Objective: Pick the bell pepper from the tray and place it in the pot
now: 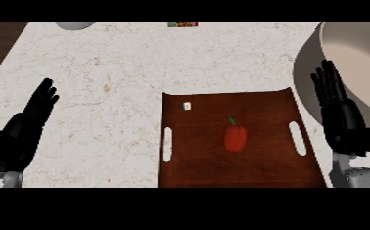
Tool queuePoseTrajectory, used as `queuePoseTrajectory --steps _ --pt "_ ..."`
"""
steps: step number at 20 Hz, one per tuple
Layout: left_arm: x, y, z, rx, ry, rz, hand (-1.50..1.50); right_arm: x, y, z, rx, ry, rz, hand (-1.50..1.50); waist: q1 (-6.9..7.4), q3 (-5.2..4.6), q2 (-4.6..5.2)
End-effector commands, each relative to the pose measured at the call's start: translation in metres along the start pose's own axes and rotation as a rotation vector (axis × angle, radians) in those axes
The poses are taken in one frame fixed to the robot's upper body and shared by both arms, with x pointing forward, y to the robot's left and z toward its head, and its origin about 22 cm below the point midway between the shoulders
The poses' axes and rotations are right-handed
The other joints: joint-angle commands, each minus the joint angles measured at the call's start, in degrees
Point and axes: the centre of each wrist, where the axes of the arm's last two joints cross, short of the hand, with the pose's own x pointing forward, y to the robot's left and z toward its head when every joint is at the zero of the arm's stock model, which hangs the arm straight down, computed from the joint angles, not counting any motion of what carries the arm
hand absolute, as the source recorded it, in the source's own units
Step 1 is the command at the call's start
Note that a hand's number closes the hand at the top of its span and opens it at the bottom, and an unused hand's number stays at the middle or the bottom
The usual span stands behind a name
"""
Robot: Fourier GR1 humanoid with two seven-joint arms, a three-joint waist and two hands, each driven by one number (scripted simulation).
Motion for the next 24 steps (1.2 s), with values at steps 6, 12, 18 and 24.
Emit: queuePoseTrajectory --steps 6,12,18,24 --pt "0.056 -0.010 -0.042 0.101 -0.189 0.148 0.00 0.017 -0.028 -0.071 0.195 -0.156 0.099 1.50 2.10 -0.17 1.38" --pt "0.047 -0.043 -0.047 0.058 -0.124 0.195 0.00 -0.040 -0.026 -0.063 0.116 -0.254 0.331 -1.50 1.61 -0.20 1.01" --pt "0.045 -0.034 -0.037 0.064 -0.120 0.199 0.00 -0.006 -0.038 -0.039 0.267 -0.371 0.329 -1.50 0.91 -0.27 0.64" --pt "0.043 -0.026 -0.044 0.062 -0.126 0.198 0.00 0.034 -0.027 -0.044 0.537 -0.142 0.550 -1.50 0.83 -0.37 0.54"
